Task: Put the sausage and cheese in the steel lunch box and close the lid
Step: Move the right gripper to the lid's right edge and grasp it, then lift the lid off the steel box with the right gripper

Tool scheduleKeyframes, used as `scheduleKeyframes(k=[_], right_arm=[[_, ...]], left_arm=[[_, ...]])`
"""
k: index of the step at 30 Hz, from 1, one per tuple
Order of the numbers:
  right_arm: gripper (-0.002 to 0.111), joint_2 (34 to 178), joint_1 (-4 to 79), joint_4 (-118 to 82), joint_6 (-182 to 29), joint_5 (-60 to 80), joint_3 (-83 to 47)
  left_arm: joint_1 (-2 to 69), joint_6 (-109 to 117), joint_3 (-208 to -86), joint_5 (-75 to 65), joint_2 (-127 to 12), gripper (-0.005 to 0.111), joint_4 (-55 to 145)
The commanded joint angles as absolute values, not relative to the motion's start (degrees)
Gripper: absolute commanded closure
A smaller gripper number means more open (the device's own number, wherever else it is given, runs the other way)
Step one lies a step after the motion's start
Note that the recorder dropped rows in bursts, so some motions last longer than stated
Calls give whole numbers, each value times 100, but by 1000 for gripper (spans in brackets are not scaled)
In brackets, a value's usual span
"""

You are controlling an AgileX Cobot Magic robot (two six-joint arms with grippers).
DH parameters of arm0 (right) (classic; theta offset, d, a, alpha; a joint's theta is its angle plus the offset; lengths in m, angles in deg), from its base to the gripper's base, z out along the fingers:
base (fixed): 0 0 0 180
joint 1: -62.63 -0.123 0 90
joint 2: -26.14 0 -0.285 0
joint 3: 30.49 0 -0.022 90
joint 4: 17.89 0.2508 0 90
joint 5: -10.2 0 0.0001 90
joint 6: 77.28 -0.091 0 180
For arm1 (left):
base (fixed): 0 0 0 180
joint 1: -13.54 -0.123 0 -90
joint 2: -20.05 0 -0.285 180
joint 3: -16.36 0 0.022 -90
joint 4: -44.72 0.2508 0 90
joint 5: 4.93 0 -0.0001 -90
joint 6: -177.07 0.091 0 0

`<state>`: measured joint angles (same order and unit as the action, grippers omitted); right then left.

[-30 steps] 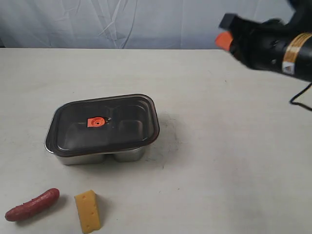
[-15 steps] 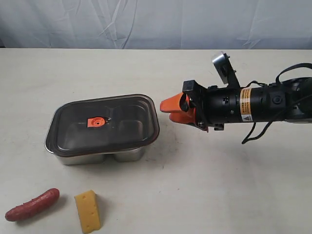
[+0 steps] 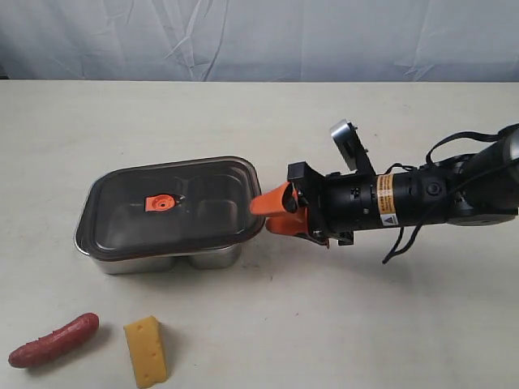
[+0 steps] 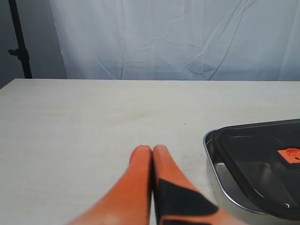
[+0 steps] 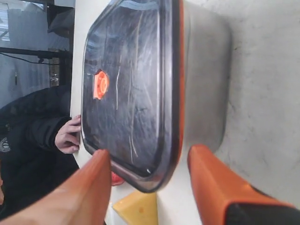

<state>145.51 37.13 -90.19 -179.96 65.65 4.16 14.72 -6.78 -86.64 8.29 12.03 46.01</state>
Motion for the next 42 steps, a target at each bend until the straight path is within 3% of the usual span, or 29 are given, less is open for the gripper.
scheduleKeyframes(k=[1,7,13,20,25,36,42], right_arm=[[58,14584,3489,-8751,-17836,6570,278],[61,14688,3399,-8683,-17836,6319,70],[84,14723,3399,-8630,-17836,6281,66],[85,14758,3399,-8630,-17836,6124,66],[109,14747,3399,-8557,-17836,6135,66],[109,14442,3412,-8171,-17645,6625,66],[109,13638,3731,-8064,-17313,5934,-69]], left_arm=[[1508,-680,-8643,794,1226,107,4551],[1508,-680,-8643,794,1226,107,4551],[1508,-680,-8643,794,1226,107,4551],[1508,-680,-8643,794,1226,107,4551],[1508,-680,-8643,794,1226,107,4551],[1508,-680,-8643,794,1226,107,4551],[1508,-680,-8643,794,1226,107,4551]])
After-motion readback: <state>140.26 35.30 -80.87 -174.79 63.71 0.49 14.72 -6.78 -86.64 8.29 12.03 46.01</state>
